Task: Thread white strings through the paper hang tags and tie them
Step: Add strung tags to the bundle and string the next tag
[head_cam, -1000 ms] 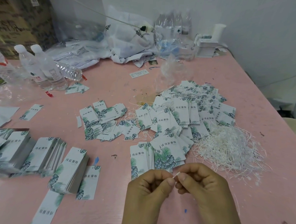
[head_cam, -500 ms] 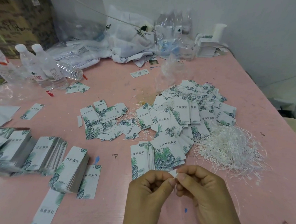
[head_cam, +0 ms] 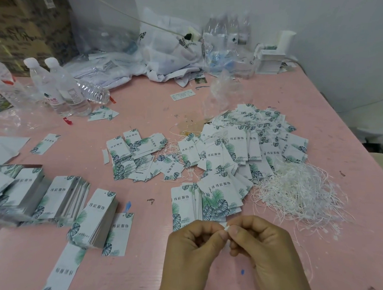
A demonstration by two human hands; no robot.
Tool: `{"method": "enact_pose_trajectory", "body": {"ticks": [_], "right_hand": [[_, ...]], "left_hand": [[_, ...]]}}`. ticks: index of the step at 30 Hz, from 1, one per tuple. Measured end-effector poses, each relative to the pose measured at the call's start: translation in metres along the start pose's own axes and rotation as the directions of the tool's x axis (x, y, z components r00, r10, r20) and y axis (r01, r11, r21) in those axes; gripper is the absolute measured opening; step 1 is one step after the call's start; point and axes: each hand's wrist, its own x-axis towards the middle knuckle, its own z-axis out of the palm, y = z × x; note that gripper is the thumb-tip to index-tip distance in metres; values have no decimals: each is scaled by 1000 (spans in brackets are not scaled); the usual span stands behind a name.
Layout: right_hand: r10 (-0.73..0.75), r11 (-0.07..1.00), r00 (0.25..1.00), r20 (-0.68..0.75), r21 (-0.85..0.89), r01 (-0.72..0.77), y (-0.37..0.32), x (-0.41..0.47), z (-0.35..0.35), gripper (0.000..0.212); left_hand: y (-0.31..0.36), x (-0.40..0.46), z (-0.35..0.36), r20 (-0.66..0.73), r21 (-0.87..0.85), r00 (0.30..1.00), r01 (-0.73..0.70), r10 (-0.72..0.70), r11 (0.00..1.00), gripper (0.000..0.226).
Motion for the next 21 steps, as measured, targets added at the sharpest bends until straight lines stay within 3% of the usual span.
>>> {"method": "enact_pose_trajectory", "body": {"ticks": [4, 6, 11, 16, 19, 21], "right_hand": [[44, 999, 998, 39, 14, -44, -4, 1, 1, 5], [113, 990, 990, 84, 69, -119, -6, 4, -1, 19], [263, 941, 947, 185, 166, -294, -9, 7, -3, 11], [369, 879, 893, 258, 216, -425, -8, 8, -6, 4], [329, 892, 905, 269, 228, -392, -3, 8, -6, 2], [209, 945, 961, 181, 215, -246, 2, 9, -8, 7]], "left_hand": [[-1, -1, 0, 11, 3, 999, -31, 31, 1000, 7], [-2, -1, 0, 16, -2, 999, -47, 47, 999, 14], [-7, -1, -2, 54, 25, 995, -84, 83, 996, 22], [-10, 0, -9, 92, 190, 970, -240, 226, 952, 14], [-9, 2, -11, 125, 282, 940, -339, 316, 897, 11], [-8, 3, -12, 108, 252, 946, -323, 305, 912, 10]]}}
